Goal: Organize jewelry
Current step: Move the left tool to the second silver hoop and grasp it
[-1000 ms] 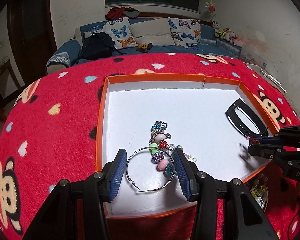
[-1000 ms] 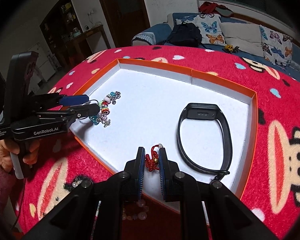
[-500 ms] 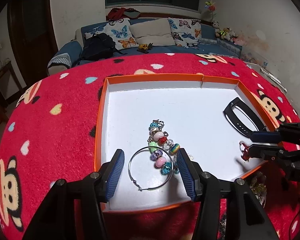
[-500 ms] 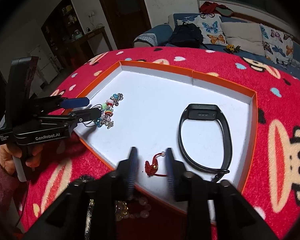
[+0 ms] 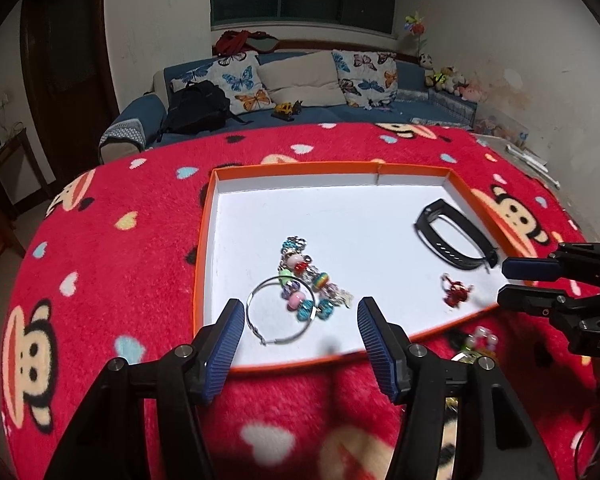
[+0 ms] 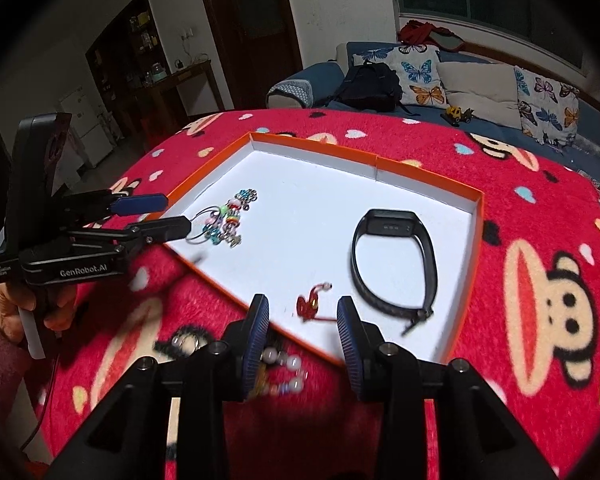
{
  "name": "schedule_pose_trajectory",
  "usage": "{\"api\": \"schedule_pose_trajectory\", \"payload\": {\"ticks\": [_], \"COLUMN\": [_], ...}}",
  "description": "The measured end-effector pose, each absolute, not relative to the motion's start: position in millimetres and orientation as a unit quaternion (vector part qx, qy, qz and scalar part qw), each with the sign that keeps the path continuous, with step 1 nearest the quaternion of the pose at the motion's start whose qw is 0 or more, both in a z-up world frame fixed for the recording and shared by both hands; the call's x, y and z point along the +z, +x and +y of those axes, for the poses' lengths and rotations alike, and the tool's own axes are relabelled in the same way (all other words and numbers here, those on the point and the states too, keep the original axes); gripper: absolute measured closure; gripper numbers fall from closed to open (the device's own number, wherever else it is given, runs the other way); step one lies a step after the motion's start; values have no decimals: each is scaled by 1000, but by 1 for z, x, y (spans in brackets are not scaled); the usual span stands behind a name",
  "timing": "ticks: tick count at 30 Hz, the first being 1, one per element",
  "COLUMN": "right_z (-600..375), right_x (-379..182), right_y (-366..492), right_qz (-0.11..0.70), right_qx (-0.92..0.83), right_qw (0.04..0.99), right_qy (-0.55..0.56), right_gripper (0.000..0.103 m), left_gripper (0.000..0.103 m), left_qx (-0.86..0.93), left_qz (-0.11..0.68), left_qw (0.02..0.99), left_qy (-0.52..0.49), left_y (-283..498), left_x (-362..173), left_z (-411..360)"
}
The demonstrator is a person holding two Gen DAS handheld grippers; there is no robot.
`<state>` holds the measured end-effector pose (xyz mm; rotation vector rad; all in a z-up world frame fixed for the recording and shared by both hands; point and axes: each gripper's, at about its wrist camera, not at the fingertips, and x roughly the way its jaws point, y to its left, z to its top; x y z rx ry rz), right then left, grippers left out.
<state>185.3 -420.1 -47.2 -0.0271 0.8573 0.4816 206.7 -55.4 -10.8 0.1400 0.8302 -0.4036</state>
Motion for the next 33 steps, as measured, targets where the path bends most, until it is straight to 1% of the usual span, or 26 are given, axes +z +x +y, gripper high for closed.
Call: {"api": "schedule_pose_trajectory", "payload": {"ticks": [8, 10, 15, 18, 30, 33], "right_z": [-426, -425, -428, -438, -457, -458], "right_x": [-54, -60, -69, -74, -80, -82], "right_y": [158, 151, 136, 129, 128, 128], "right_qz": [420, 428, 438, 445, 450, 451], "right_qx": [236, 237, 230, 222, 207, 208], "right_qw": [876, 872, 869, 867, 869, 868], "right_qy": [-7, -8, -12, 2, 25, 23], "right_gripper": [64, 64, 64, 64, 63, 62], "left_gripper": [39, 36, 34, 18, 19, 20], "left_qx": [-207, -211, -240, -269, -331, -337], "left_qz": [393, 396, 403, 408, 426, 433], "left_qw": [893, 891, 880, 870, 831, 826], "left_qy": [65, 66, 71, 75, 133, 129], "left_y": [161, 151, 132, 125, 125, 134], "left_x": [-2, -4, -10, -14, -43, -48], "left_z": [-52, -53, -65, -79, -142, -147]}}
